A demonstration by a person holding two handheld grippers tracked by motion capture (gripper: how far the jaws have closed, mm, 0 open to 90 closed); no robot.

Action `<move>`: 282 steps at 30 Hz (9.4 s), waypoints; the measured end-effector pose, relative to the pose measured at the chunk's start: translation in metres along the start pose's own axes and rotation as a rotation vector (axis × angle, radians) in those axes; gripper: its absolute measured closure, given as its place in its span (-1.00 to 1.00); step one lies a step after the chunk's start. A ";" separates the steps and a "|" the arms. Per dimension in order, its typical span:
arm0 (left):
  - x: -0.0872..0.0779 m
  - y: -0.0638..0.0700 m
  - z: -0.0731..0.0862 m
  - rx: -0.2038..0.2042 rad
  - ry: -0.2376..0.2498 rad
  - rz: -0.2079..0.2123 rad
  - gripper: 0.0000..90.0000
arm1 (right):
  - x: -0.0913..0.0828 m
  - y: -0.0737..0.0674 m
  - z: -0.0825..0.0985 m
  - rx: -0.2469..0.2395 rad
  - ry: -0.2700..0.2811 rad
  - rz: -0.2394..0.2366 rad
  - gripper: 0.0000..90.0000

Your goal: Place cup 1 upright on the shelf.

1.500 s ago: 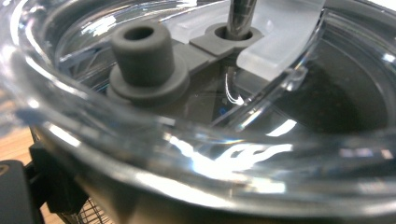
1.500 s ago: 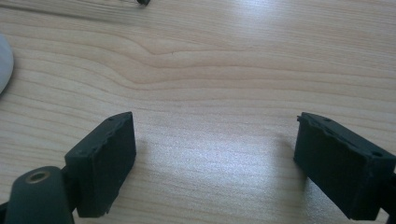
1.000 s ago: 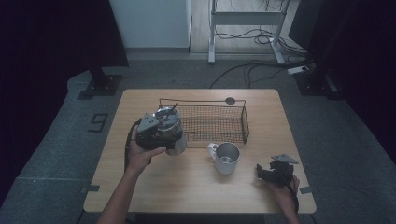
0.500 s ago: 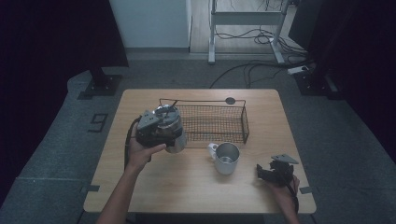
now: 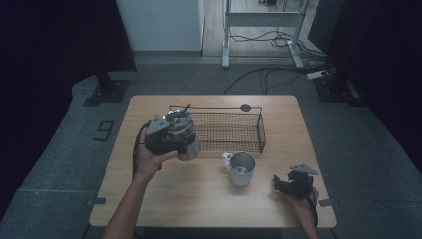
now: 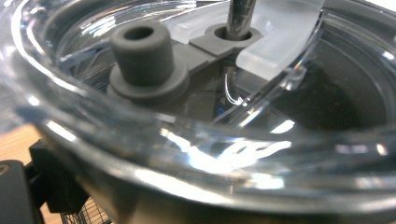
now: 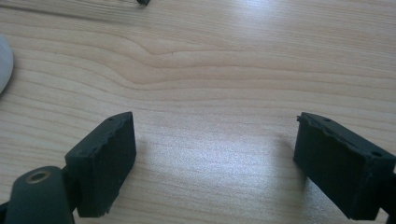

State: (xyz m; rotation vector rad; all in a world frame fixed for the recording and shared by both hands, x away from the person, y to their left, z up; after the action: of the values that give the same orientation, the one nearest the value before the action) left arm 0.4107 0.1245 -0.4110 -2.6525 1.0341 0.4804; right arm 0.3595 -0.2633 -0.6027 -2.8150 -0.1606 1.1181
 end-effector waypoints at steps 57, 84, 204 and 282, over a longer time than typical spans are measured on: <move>0.031 -0.016 -0.027 0.007 -0.015 -0.014 -0.91 | 0.000 0.000 0.000 -0.001 0.004 0.000 -0.72; 0.048 -0.035 -0.038 -0.004 -0.039 -0.037 -0.91 | 0.000 0.000 0.000 -0.001 0.004 -0.001 -0.72; 0.158 -0.060 0.042 -0.074 -0.253 -0.102 -0.91 | 0.000 0.000 0.000 -0.002 0.003 -0.001 -0.72; 0.057 -0.010 0.041 0.005 -0.111 -0.061 -0.99 | 0.000 0.000 0.000 0.001 0.003 0.003 -0.71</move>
State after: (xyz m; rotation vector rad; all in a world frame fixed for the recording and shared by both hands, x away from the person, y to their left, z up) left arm 0.4481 0.1118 -0.4697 -2.6112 0.9183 0.6039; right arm 0.3596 -0.2632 -0.6027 -2.8166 -0.1556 1.1134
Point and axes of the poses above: each handheld gripper's, and its own axes: x roughly forward along the jaws, z roughly out of its underside, y roughly to its right, the point moved 7 cm from there along x, roughly forward along the jaws, and after that the axes turned 10 degrees about x, right-handed, at the moved point
